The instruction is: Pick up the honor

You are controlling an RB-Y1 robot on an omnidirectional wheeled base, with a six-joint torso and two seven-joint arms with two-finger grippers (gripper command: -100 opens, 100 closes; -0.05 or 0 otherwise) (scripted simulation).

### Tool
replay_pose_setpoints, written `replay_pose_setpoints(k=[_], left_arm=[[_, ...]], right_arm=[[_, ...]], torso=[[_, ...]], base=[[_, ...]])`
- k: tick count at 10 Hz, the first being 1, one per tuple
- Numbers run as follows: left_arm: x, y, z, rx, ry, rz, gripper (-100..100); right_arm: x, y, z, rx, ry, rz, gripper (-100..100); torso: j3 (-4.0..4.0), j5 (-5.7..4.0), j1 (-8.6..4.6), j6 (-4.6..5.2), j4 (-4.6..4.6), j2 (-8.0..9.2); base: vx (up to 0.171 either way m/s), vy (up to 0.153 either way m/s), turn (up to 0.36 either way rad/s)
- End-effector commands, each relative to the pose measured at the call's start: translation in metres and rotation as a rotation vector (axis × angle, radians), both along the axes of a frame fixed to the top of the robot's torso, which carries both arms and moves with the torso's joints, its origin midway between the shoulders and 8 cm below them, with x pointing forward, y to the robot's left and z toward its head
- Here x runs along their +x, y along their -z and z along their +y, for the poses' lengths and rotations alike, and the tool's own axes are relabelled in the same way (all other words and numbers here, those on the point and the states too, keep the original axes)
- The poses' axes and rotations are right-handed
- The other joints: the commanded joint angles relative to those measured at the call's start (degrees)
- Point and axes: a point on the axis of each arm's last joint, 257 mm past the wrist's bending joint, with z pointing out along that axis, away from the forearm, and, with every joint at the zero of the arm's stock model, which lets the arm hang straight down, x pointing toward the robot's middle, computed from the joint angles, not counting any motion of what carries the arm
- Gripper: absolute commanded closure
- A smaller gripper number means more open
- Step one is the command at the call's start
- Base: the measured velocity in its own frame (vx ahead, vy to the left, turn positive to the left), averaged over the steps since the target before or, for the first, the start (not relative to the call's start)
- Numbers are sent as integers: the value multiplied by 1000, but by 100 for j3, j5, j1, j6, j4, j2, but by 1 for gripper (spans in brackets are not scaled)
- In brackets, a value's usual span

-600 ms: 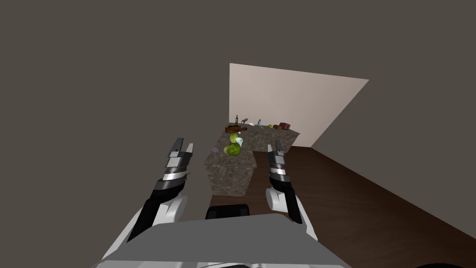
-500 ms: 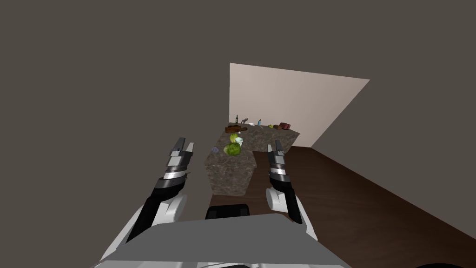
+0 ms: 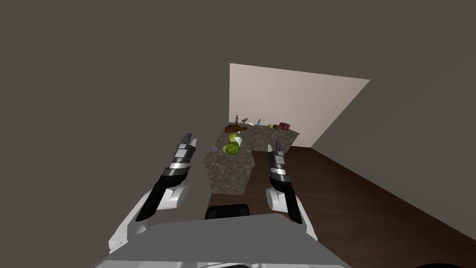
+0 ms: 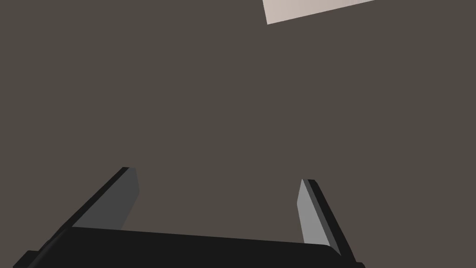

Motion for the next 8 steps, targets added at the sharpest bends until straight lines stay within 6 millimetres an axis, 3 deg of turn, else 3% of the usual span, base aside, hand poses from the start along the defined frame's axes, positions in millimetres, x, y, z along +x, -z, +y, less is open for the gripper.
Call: replay_pose_setpoints(k=[1, 8], left_arm=[[16, 2, 4, 24, -10, 27, -100], [64, -2, 13, 63, -40, 101, -100]], right_arm=[[0, 0, 0, 0, 0, 0, 0], [0, 0, 0, 0, 0, 0, 0]], torso=[[0, 0, 0, 0, 0, 0], [-3, 1, 2, 0, -1, -5]], base=[[-40, -53, 6], [-18, -34, -1]])
